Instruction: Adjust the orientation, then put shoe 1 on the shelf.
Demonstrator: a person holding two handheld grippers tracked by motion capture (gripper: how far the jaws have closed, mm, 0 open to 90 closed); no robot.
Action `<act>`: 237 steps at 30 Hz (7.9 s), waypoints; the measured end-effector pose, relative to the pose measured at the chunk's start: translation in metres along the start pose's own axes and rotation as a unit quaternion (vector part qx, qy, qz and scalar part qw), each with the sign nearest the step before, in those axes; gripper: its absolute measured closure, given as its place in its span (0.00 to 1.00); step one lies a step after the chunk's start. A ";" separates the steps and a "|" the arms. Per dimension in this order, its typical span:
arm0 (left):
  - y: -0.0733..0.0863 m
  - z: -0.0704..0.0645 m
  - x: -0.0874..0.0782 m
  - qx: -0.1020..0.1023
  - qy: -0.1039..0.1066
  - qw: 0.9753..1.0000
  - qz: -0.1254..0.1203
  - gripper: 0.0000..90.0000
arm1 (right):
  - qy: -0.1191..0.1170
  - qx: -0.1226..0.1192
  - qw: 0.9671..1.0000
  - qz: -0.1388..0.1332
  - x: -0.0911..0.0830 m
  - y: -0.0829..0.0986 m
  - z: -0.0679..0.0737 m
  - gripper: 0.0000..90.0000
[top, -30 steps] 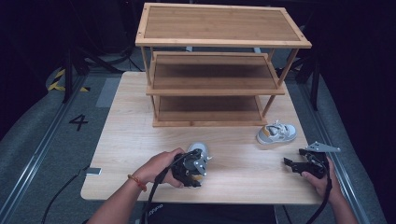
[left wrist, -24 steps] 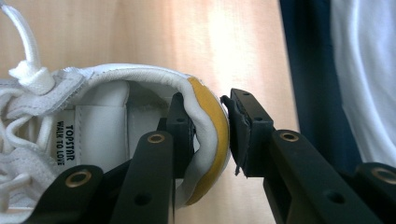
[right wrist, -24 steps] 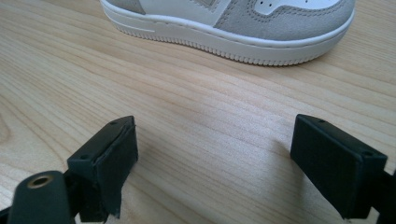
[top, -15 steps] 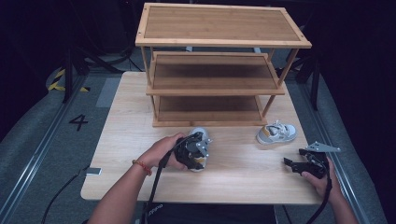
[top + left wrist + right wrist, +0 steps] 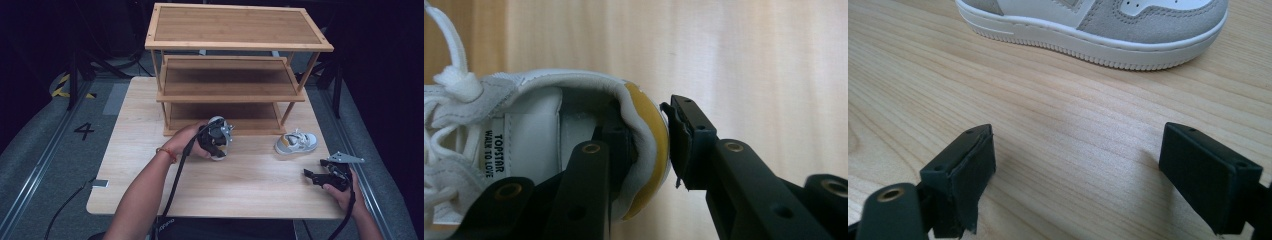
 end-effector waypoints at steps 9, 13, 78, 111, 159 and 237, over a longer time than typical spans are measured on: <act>0.003 0.037 0.008 -0.024 -0.003 1.000 0.007 0.79 | -0.001 0.001 1.000 0.001 0.000 0.000 0.000 0.17; 0.012 0.049 0.013 -0.029 -0.013 0.999 0.022 0.79 | -0.001 0.000 1.000 0.001 0.000 0.000 0.000 0.17; 0.053 0.111 0.016 -0.272 -0.277 0.912 -0.131 0.35 | -0.001 0.000 1.000 0.002 -0.001 0.001 0.000 0.17; 0.089 -0.022 -0.019 -0.202 -0.214 0.950 -0.105 0.29 | -0.003 -0.001 1.000 0.002 -0.001 0.001 0.000 0.17; 0.213 -0.110 -0.032 -0.313 -0.208 0.917 -0.137 0.18 | -0.017 -0.008 1.000 0.011 -0.003 -0.004 0.008 0.27; 0.214 -0.109 -0.032 -0.314 -0.211 0.916 -0.133 0.17 | -0.133 -0.145 0.956 0.215 -0.016 -0.048 0.114 0.61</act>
Point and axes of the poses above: each handheld gripper's, and its own axes: x roughly forward along the jaws, y roughly out of its underside, z roughly to its left, the point moved 10 cm from there along x, roughly forward along the jaws, and after that the axes turned 6 degrees about x, right-handed, at the moved point
